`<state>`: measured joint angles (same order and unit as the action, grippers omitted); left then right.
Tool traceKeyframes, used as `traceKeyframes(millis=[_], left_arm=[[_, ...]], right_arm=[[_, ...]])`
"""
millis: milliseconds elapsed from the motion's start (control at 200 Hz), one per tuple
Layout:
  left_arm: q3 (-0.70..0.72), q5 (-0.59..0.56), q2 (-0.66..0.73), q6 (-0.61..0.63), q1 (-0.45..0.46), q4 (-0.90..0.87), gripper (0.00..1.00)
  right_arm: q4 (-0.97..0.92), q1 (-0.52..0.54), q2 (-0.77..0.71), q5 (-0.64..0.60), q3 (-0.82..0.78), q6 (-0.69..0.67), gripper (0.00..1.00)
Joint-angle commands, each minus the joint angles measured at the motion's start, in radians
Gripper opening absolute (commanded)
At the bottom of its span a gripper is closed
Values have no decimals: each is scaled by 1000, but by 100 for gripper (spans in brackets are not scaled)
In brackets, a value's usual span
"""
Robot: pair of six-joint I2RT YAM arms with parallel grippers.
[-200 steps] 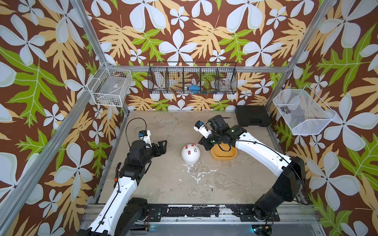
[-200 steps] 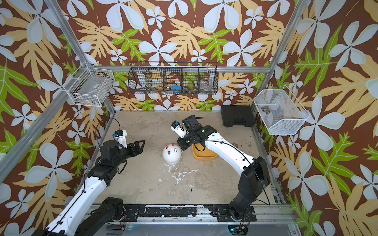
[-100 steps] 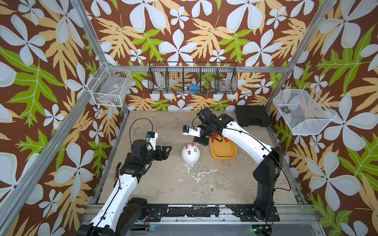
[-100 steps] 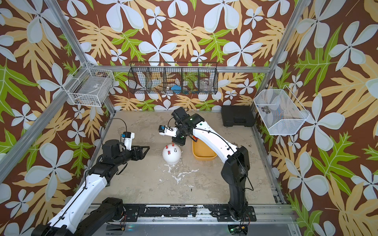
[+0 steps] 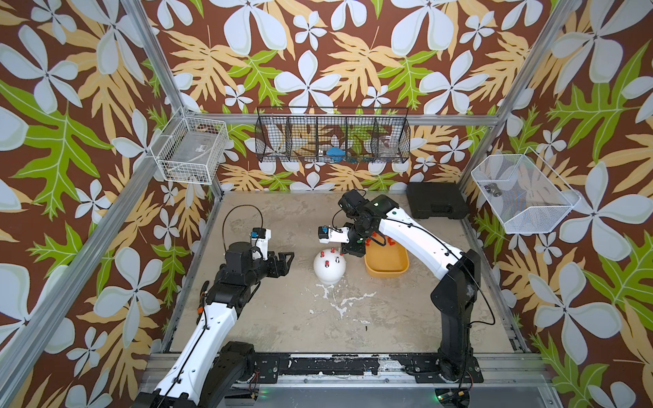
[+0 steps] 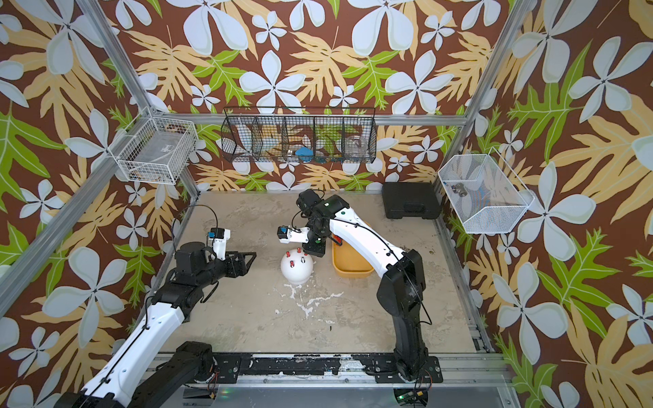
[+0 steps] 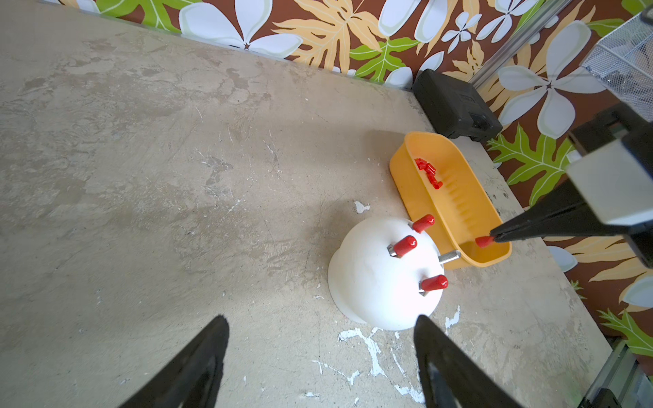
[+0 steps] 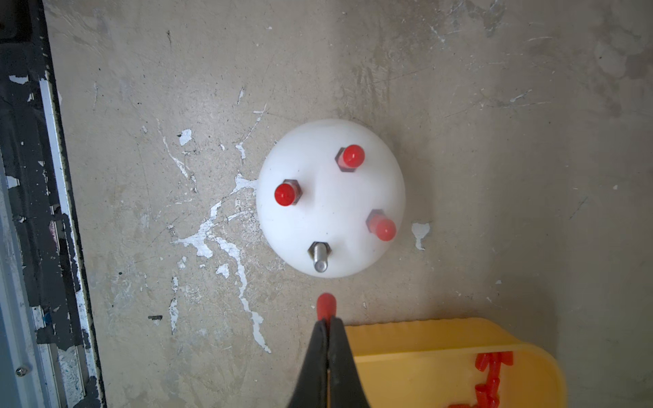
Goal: Cover the protruding screws with screw protection sleeves
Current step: Attach the screw protection sleeve to the screw.
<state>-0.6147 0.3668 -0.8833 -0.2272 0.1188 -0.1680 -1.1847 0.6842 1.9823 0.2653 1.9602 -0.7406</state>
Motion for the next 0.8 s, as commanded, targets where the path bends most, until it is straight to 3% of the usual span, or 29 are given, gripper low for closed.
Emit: traceKeyframes(millis=[0, 796], left_arm=[[-4, -2, -3, 20, -5, -1, 83], [-1, -7, 0, 20, -8, -1, 83]], right_arm=[[-20, 6, -4, -4, 7, -1, 0], [-6, 28, 61, -6, 37, 1, 0]])
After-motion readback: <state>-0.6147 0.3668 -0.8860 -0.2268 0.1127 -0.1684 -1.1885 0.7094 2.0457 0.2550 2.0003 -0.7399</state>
